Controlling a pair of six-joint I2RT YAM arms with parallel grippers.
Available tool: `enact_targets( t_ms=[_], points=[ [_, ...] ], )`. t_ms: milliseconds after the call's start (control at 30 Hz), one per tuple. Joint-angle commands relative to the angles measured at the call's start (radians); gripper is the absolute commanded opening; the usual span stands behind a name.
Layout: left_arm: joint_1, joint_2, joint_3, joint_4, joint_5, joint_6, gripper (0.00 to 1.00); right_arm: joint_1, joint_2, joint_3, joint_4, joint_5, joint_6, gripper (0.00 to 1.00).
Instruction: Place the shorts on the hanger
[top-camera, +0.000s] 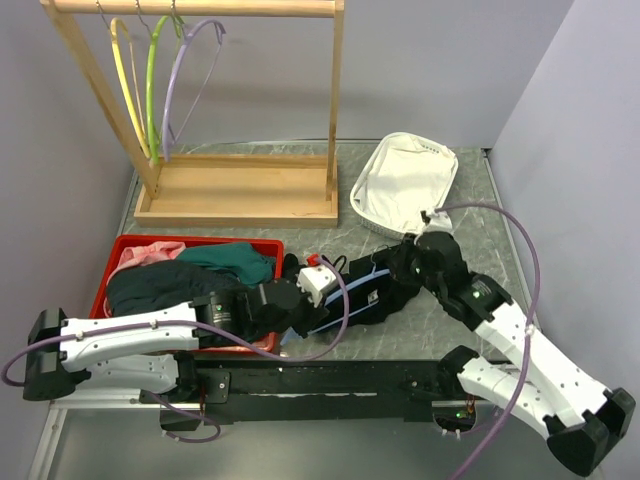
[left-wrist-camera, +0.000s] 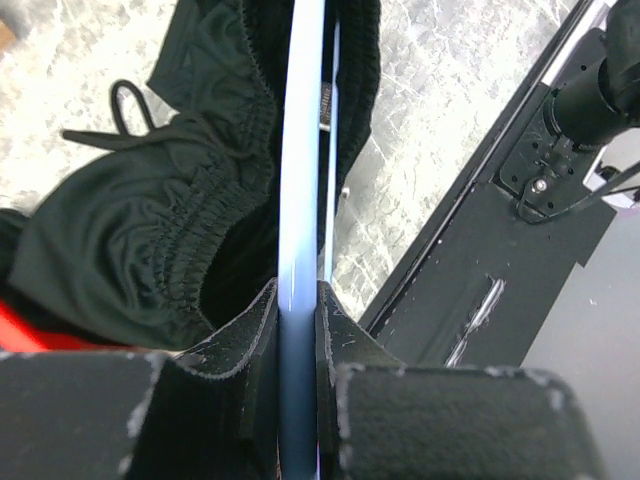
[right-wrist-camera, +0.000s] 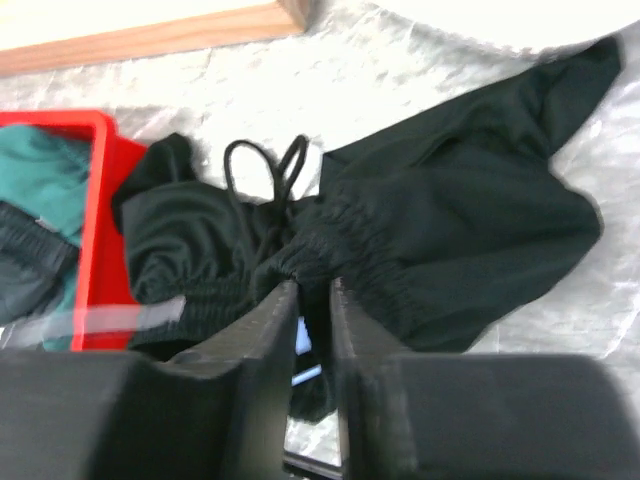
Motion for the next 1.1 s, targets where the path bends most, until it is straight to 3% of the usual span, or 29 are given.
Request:
enact_targets(
  t_ms=[0,133,333,1067],
  points=[
    [-0.01,0.008,-0.023,0.206,-0.057,-0.054,0.01,0.006,-0.141,-0.108,0.131,-0.057,0.009,0.31],
    [-0.012,0.011,-0.041,0.221,-0.055,-0.064,0.01,0.009,-0.241,-0.165,0.197,-0.131,-0.02,0.41],
    [-0.012,0.043,-0.021,0.203,-0.041,-0.051,0.01,0.046,-0.37,-0.211,0.326,-0.232,-0.046,0.48],
    [-0.012,0.161,0.127,0.116,-0.001,0.0,0.01,0.132,-0.243,-0.316,0.456,0.01,-0.086,0.48]
  ],
)
